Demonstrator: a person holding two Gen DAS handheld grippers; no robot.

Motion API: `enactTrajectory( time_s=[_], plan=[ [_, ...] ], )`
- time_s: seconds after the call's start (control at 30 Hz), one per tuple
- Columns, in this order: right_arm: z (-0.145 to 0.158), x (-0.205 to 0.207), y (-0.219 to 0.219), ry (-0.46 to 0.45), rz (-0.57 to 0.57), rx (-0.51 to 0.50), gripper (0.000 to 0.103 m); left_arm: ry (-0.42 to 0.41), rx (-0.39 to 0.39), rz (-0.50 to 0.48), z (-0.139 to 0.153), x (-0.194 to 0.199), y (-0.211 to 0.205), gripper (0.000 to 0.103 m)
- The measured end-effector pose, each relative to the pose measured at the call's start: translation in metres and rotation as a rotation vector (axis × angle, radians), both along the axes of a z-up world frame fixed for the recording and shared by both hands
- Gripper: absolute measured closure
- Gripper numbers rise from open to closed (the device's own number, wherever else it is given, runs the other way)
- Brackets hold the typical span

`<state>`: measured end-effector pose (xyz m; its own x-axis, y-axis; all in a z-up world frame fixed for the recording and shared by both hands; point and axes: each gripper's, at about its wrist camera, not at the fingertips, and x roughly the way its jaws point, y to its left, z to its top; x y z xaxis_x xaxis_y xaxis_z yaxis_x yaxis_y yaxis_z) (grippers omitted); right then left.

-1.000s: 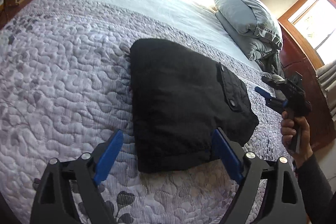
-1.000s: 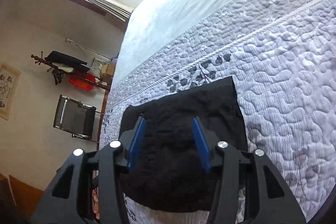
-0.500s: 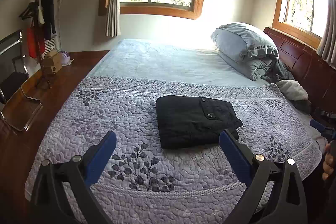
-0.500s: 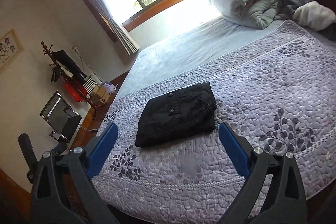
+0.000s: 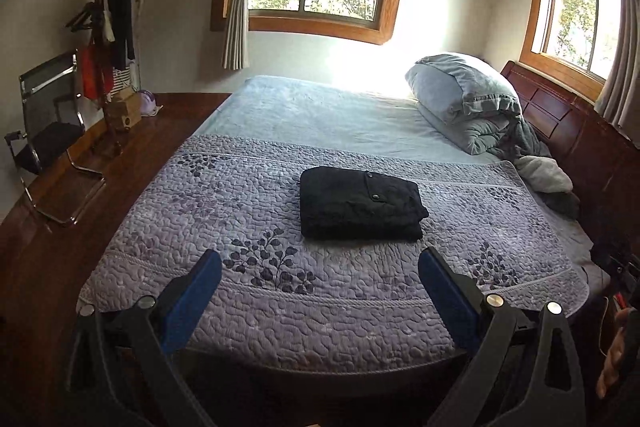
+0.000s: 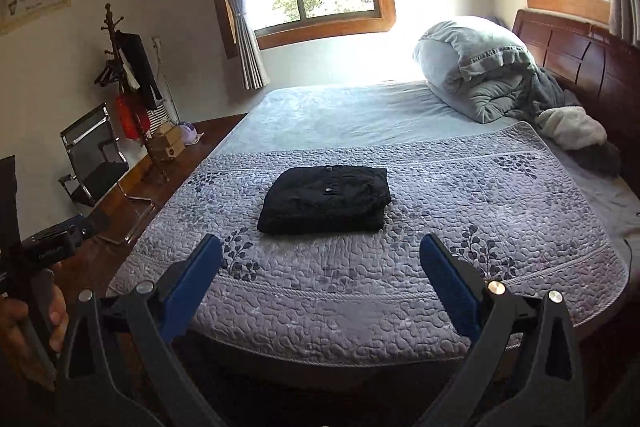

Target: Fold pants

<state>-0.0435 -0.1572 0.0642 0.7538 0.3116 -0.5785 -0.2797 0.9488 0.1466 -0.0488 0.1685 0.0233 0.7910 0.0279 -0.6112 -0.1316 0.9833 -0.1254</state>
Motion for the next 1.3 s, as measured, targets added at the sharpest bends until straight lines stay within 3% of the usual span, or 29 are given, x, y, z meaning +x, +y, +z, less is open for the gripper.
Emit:
enactTrajectory(
  time_s=[0.27, 0.6, 1.3],
  plan=[
    [-0.002, -0.028, 0.026, -0.005, 0.009, -0.104, 0.004, -0.012, 0.007, -0.009, 0.003, -0.039, -0.02, 0.004],
    [-0.01, -0.036, 0.036, 0.01, 0.001, -0.115, 0.004, -0.046, 0.019, -0.017, 0.004, -0.055, -0.032, 0.004],
    [-0.028, -0.005, 0.039, 0.029, 0.002, -0.107, 0.004, -0.006, -0.009, -0.025, -0.012, -0.026, -0.028, 0.004]
  ],
)
